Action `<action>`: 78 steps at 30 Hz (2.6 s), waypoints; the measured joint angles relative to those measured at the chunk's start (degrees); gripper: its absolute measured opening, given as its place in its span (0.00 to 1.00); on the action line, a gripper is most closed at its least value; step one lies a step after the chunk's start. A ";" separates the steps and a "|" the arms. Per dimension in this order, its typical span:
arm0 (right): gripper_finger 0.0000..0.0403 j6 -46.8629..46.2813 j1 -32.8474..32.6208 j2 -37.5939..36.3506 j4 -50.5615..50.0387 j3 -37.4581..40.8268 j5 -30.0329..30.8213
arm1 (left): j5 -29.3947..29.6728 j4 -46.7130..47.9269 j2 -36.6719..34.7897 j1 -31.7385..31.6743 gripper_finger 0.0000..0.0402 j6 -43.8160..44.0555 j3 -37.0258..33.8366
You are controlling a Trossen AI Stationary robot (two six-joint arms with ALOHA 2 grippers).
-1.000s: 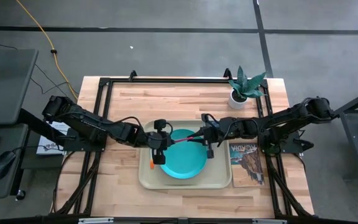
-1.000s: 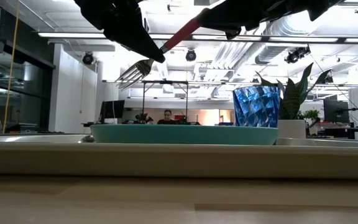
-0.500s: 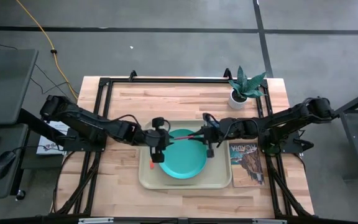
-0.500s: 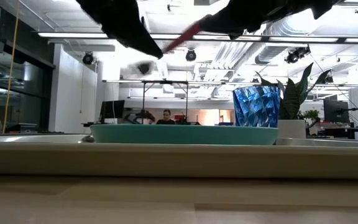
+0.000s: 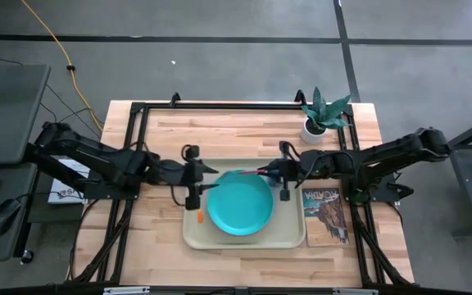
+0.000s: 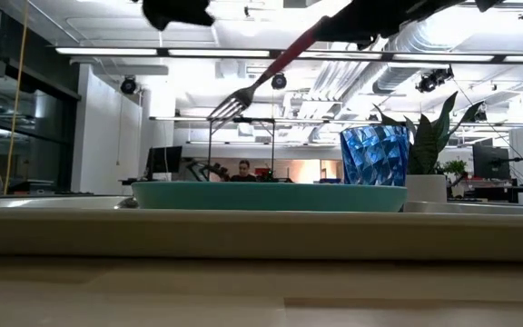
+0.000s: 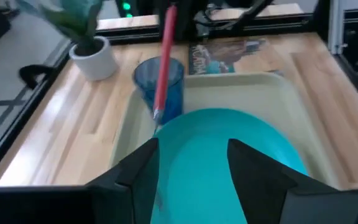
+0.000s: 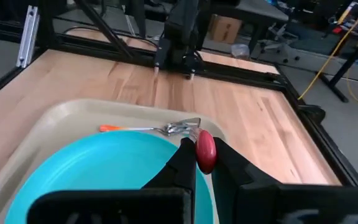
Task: Pick and place plate/cup/fork/spoon on tray
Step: Put the pink fork to the left of the blue plate on the gray serving tray
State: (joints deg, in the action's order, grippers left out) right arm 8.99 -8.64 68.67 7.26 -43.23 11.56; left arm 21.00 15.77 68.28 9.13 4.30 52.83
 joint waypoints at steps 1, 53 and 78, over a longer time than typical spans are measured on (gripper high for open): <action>0.02 0.00 0.00 -0.48 0.15 0.47 0.25 | 0.87 -0.75 -1.23 0.00 0.43 0.10 -1.47; 0.02 4.50 3.37 24.99 67.30 -2.87 -13.51 | -10.99 -105.33 12.01 -0.70 0.43 -23.06 -28.56; 0.02 5.88 2.12 25.10 68.65 -2.81 -15.56 | -11.85 -103.16 14.12 -0.85 0.43 -19.43 -23.70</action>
State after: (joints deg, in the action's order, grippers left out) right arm 14.87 -6.52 93.78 75.91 -46.04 -4.00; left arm 9.15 -87.40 82.40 8.27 -15.13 29.13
